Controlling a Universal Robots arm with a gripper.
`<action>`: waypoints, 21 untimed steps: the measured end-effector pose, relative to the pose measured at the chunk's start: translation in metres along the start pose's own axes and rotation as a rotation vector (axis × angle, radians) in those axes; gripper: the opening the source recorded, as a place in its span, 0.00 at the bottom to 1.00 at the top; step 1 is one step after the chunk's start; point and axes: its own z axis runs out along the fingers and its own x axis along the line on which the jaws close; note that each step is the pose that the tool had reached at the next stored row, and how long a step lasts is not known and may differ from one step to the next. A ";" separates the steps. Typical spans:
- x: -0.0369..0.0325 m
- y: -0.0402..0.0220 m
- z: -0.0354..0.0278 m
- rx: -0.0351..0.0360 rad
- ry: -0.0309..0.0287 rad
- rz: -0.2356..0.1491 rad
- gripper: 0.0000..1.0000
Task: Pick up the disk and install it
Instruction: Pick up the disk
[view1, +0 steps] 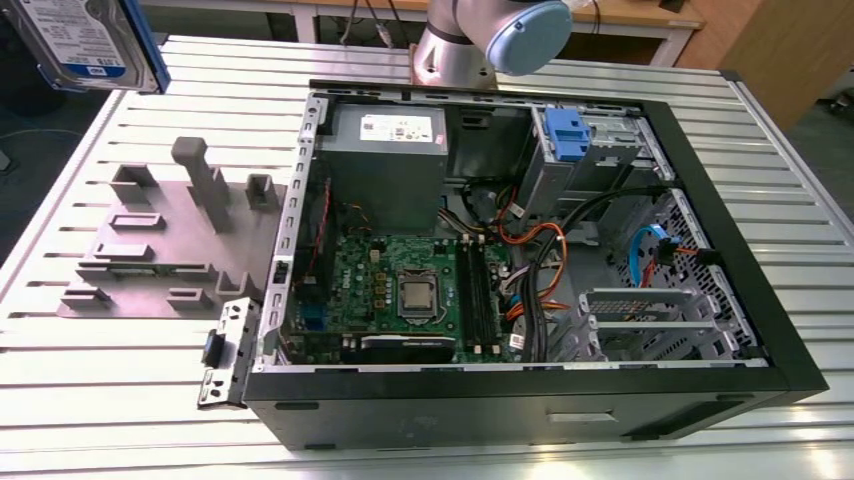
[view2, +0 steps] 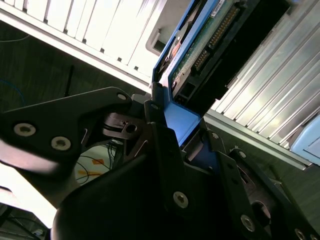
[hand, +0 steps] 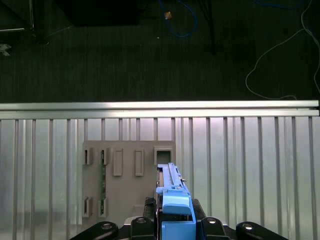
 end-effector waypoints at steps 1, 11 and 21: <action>0.0000 0.0000 -0.0003 -0.0001 0.0000 0.000 0.36; 0.0000 0.0001 -0.0036 0.0000 0.0000 0.000 0.36; -0.0001 0.0002 -0.0067 0.0000 0.0000 0.000 0.36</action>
